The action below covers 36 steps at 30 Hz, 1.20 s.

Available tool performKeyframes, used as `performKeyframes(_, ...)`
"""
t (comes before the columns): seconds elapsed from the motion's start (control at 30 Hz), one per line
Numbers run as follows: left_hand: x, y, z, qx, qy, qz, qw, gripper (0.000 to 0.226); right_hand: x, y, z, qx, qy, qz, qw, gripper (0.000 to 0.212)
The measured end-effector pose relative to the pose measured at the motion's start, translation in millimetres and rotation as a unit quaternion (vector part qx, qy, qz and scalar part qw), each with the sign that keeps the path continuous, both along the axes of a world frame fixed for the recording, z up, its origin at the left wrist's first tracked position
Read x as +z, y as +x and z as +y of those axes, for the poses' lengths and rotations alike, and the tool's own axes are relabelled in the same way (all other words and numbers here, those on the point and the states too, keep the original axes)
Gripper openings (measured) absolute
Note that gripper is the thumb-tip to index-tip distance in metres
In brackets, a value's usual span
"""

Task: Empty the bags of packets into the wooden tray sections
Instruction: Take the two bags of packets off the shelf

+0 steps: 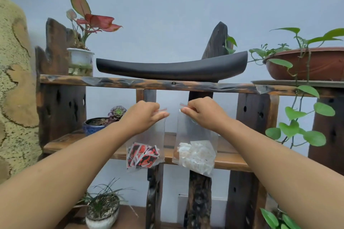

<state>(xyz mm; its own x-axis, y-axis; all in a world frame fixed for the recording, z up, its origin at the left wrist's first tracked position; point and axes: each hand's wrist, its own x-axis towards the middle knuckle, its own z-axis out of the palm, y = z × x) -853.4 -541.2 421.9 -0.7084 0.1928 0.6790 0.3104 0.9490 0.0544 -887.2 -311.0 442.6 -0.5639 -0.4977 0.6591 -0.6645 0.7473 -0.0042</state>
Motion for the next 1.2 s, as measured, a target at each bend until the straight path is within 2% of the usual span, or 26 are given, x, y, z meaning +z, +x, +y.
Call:
performKeyframes(0.17,-3,35,-28,0.039,-0.008,-0.019,0.999,0.046,0,13,-32,0.047,0.005,-0.009,0.999,0.049)
performKeyframes(0.37,-6,90,-58,0.088,0.008,-0.025,0.996,0.045,-9,31,-70,0.149,-0.021,-0.040,0.988,0.051)
performKeyframes(0.5,-14,135,-66,0.168,0.003,-0.040,0.985,0.049,-23,40,-93,0.228,-0.026,-0.041,0.972,0.052)
performKeyframes(0.83,-43,279,-91,0.396,-0.010,-0.095,0.913,0.055,-61,94,-182,0.433,-0.027,-0.068,0.898,0.058)
performKeyframes(1.2,-34,476,-97,0.541,0.021,-0.098,0.835,0.057,-44,262,-283,0.598,-0.005,-0.047,0.800,0.056)
